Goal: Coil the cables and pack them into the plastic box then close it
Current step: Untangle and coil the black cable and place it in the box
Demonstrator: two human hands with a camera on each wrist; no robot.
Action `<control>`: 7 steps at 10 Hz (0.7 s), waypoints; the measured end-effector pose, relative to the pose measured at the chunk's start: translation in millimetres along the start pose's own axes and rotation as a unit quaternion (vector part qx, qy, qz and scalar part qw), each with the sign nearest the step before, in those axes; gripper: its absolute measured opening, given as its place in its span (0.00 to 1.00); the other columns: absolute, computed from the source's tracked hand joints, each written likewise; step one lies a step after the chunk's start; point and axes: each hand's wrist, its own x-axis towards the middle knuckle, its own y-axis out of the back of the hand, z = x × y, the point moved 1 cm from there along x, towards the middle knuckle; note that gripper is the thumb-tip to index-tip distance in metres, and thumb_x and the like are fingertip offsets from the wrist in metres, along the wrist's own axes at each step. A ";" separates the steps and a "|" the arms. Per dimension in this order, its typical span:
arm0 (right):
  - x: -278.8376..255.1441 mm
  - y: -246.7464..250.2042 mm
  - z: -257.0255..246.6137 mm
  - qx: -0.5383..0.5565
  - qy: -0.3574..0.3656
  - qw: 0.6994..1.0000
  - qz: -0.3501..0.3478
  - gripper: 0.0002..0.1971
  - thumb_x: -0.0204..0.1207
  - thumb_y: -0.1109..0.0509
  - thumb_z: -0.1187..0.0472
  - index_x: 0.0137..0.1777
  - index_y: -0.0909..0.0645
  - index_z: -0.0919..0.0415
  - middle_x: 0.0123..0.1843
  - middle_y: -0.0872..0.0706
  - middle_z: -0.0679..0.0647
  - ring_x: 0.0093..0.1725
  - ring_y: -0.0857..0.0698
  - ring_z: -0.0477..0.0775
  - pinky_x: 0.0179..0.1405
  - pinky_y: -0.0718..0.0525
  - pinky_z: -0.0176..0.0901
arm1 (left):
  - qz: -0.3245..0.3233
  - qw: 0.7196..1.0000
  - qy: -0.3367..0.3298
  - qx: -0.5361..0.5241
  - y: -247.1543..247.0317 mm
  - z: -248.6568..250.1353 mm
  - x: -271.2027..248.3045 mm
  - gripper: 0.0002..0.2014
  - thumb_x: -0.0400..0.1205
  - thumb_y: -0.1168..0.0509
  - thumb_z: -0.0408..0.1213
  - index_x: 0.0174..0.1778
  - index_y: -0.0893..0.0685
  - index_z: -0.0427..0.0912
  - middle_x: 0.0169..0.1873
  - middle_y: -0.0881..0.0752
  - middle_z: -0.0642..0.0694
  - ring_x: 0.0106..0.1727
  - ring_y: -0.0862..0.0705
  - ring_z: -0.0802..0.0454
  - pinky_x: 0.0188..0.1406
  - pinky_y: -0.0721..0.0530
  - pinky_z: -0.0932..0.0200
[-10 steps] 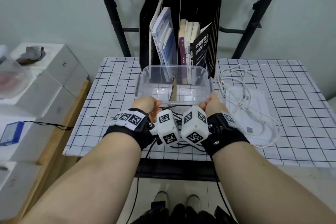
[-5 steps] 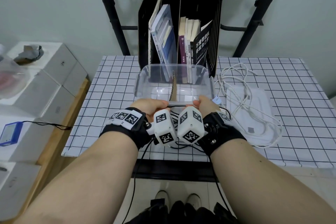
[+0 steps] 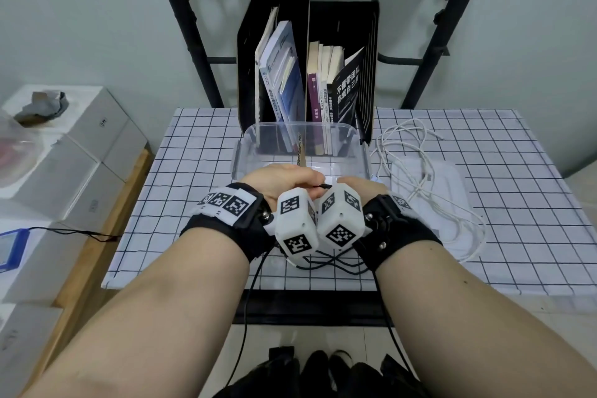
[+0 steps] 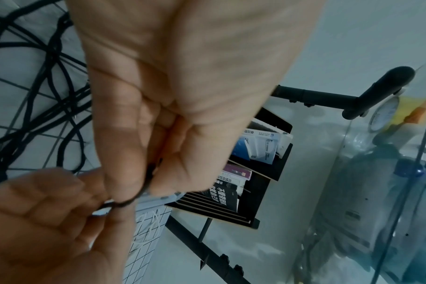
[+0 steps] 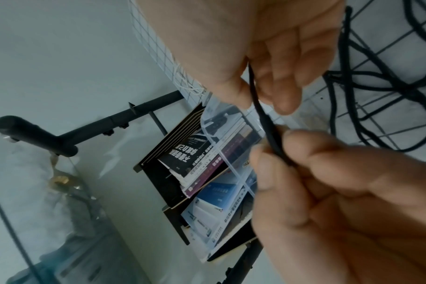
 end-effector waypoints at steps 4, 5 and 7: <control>-25.2 16.4 -49.1 -0.058 0.073 0.988 -0.123 0.11 0.73 0.34 0.70 0.32 0.14 0.68 0.31 0.14 0.59 0.25 0.17 0.51 0.33 0.17 0.42 | -0.011 0.988 -0.153 0.033 -14.7 33.9 -0.8 0.22 0.77 0.47 0.14 0.60 0.16 0.35 0.60 0.14 0.39 0.55 0.14 0.51 0.55 0.17 0.62; -36.6 13.9 -71.6 -0.051 0.107 0.980 -0.159 0.11 0.72 0.33 0.66 0.29 0.17 0.64 0.28 0.17 0.55 0.22 0.21 0.46 0.26 0.22 0.38 | -0.105 0.973 -0.179 0.103 -23.0 39.6 -7.7 0.24 0.75 0.46 0.17 0.65 0.18 0.33 0.63 0.16 0.36 0.63 0.18 0.47 0.70 0.28 0.51; -61.4 17.8 -101.2 0.047 0.140 0.960 -0.239 0.15 0.79 0.39 0.66 0.29 0.28 0.62 0.26 0.30 0.54 0.13 0.32 0.46 0.11 0.31 0.35 | -0.153 0.967 -0.181 0.094 -27.6 45.1 -4.6 0.11 0.83 0.36 0.42 0.52 0.13 0.41 0.45 0.11 0.45 0.48 0.14 0.51 0.77 0.36 0.46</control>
